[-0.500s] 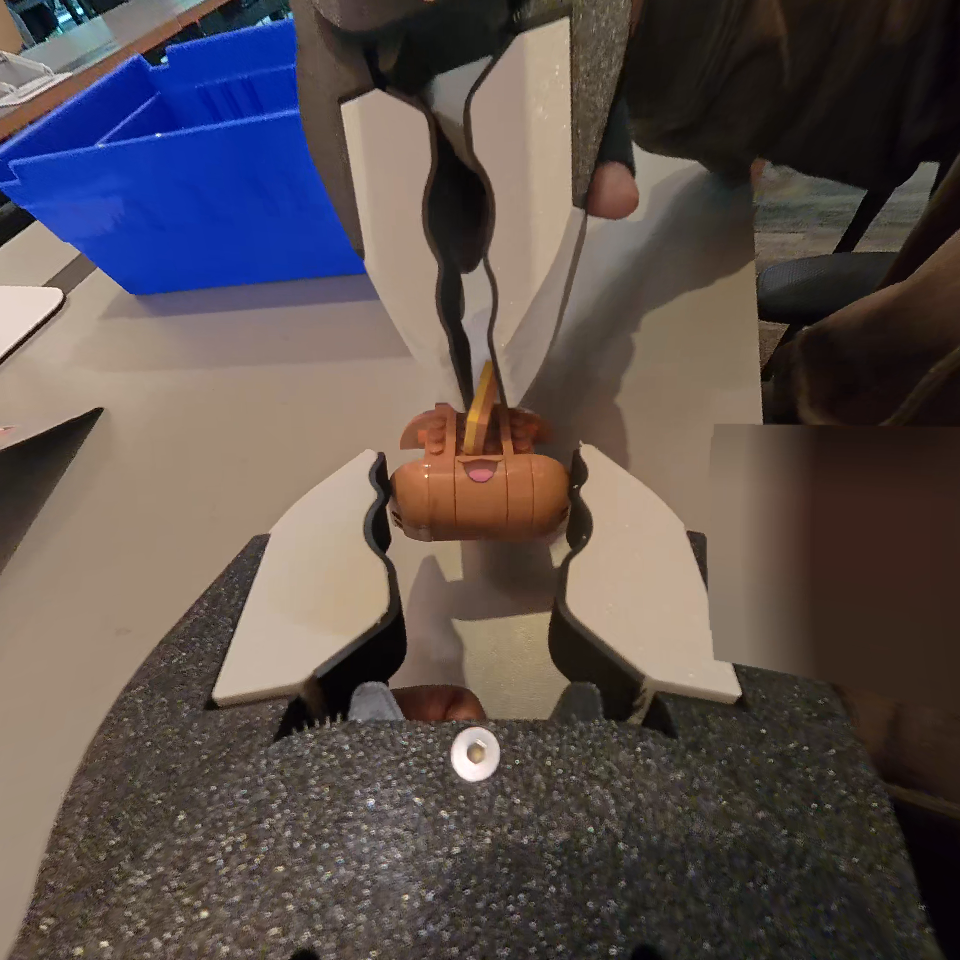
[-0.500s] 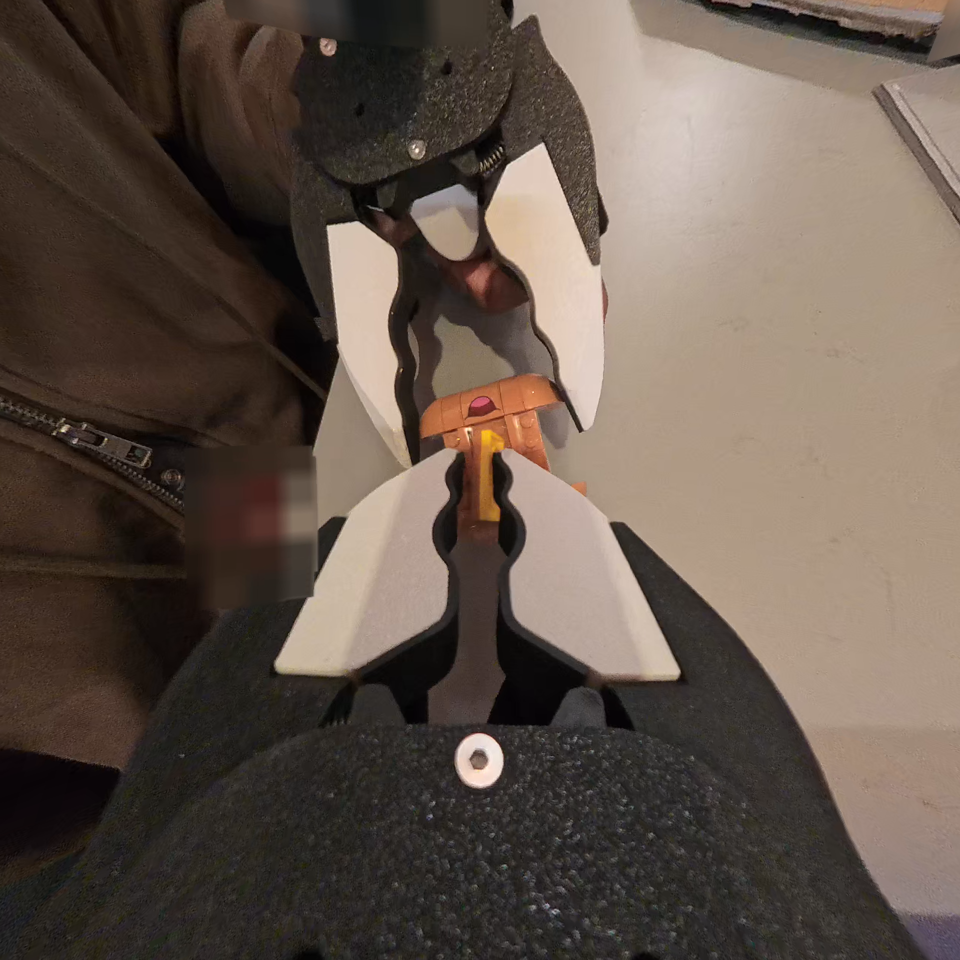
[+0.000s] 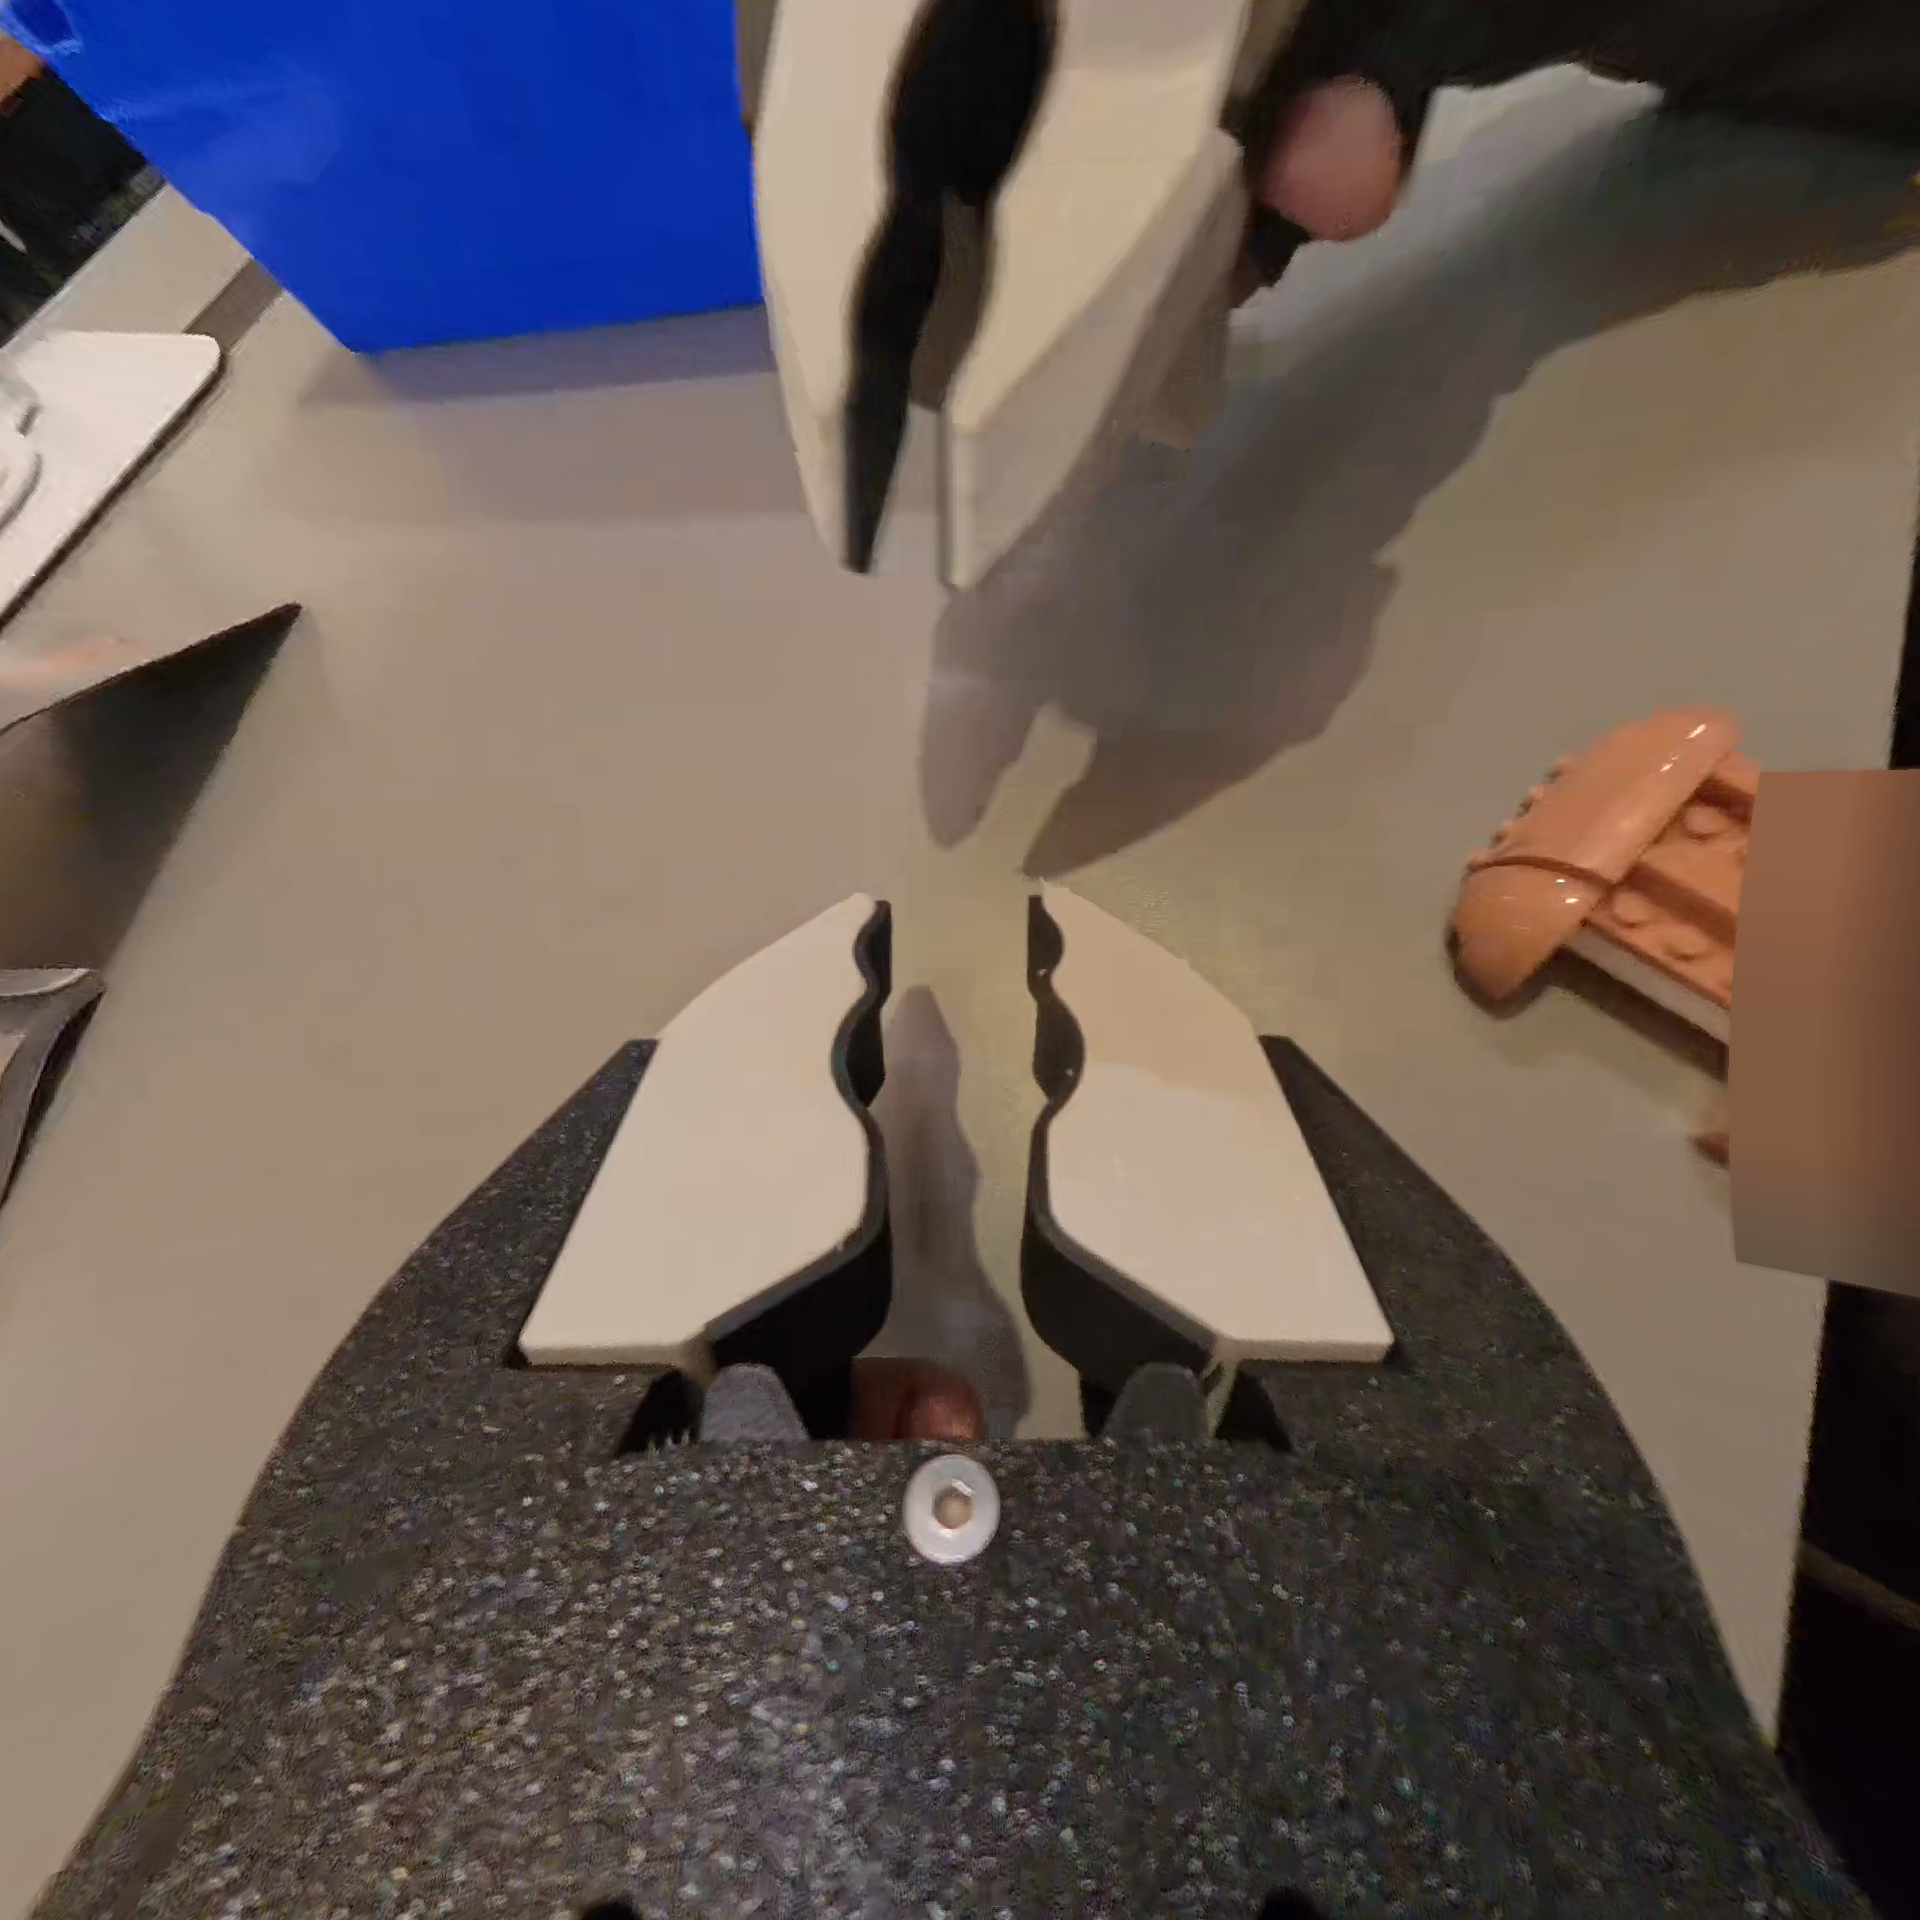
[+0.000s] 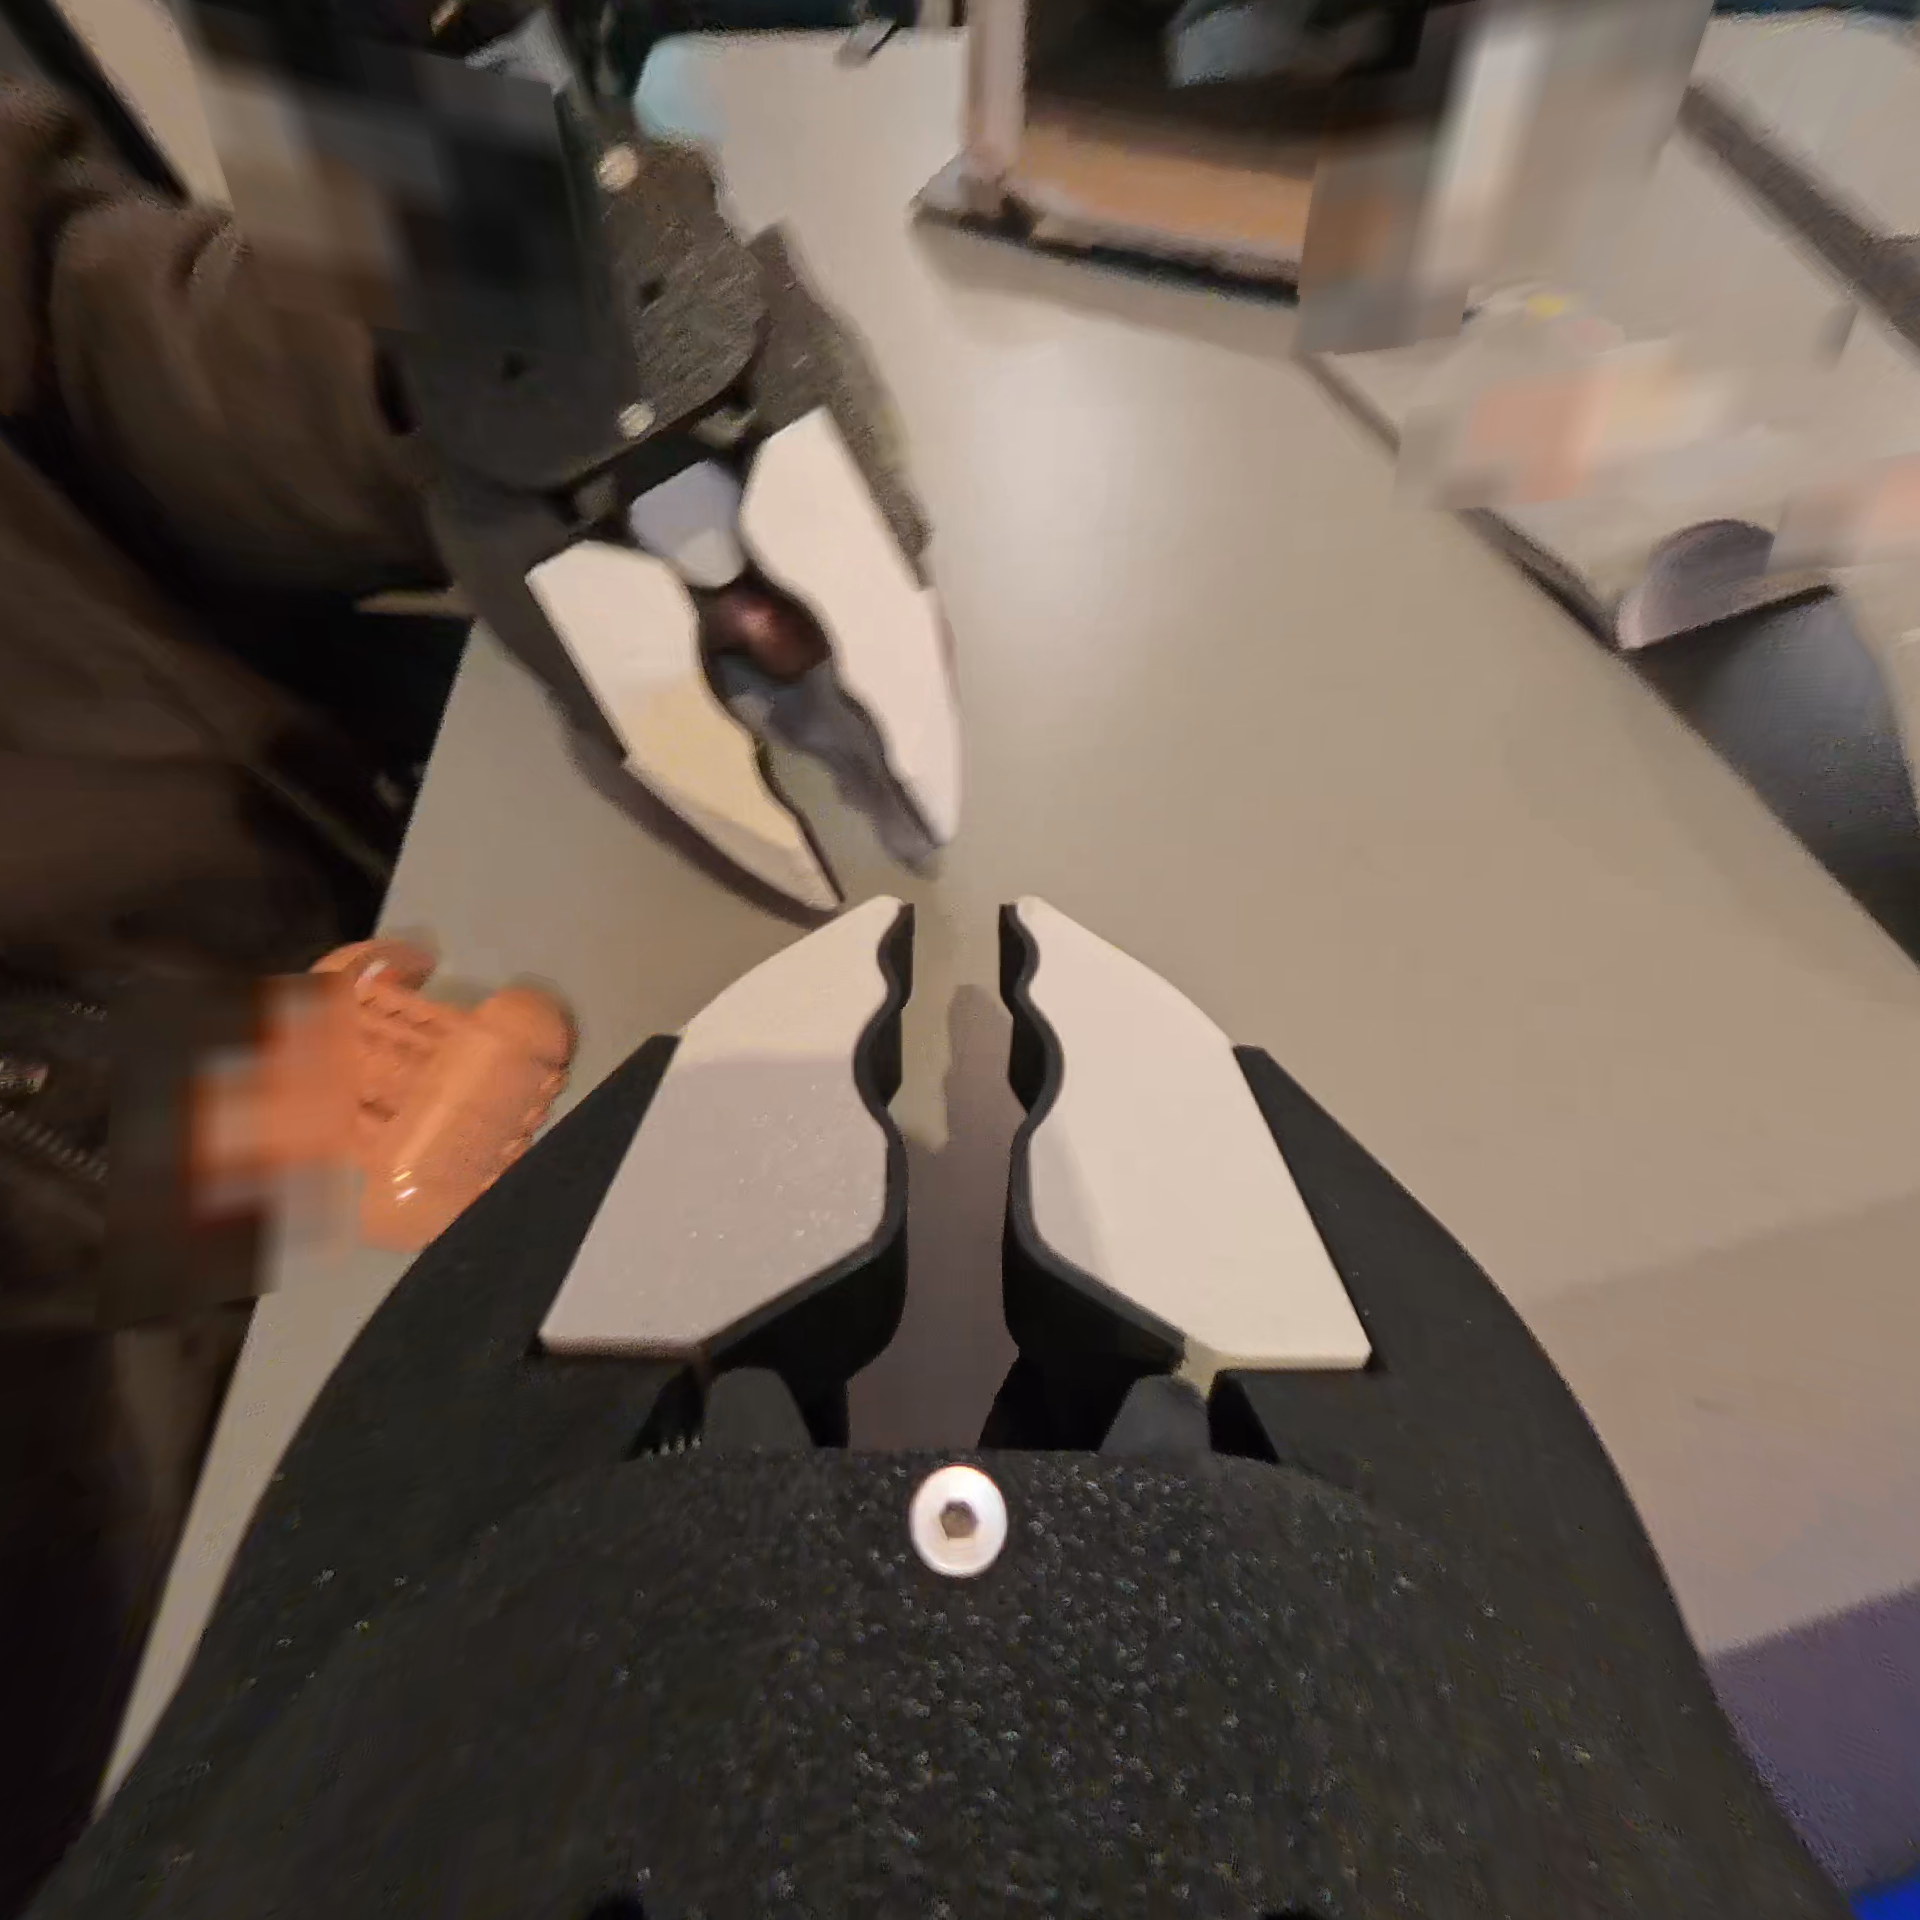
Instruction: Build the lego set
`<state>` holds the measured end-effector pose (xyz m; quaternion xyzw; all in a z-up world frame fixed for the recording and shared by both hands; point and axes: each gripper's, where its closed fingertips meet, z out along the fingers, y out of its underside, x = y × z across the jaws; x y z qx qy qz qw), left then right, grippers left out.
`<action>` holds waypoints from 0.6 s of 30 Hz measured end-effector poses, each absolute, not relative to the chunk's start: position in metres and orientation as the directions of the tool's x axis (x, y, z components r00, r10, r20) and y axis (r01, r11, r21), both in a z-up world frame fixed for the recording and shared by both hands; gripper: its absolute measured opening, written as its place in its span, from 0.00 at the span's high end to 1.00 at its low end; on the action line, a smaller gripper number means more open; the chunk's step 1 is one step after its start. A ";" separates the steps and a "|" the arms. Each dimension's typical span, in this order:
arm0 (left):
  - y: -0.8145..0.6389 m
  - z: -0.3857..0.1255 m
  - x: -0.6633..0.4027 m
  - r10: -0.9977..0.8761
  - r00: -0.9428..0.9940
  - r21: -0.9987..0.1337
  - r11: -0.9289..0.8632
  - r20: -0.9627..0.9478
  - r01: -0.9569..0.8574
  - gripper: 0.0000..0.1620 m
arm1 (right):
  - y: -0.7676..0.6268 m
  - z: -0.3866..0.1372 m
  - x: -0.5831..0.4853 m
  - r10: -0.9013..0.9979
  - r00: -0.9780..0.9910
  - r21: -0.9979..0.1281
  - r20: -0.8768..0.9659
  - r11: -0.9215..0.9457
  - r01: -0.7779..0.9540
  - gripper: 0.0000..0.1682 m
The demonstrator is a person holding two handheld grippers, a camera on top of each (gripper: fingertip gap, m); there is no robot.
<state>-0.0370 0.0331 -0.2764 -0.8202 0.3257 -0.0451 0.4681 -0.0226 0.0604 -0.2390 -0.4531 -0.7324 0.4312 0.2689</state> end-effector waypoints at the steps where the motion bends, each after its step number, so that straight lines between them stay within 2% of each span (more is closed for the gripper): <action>1: 0.035 -0.280 -0.037 -0.573 0.783 -0.780 -0.364 -0.244 -0.509 0.85 | 0.068 -0.238 -0.025 0.911 -0.411 -0.892 0.006 0.191 0.410 0.91; 12: 0.054 -0.287 -0.035 -0.577 0.796 -0.768 -0.420 -0.185 -0.484 0.81 | 0.098 -0.250 -0.035 0.942 -0.332 -0.887 -0.044 0.116 0.446 0.91; 18: 0.053 -0.278 -0.027 -0.613 0.770 -0.801 -0.365 -0.177 -0.475 0.75 | 0.099 -0.229 -0.016 0.947 -0.319 -0.904 -0.026 0.113 0.412 0.91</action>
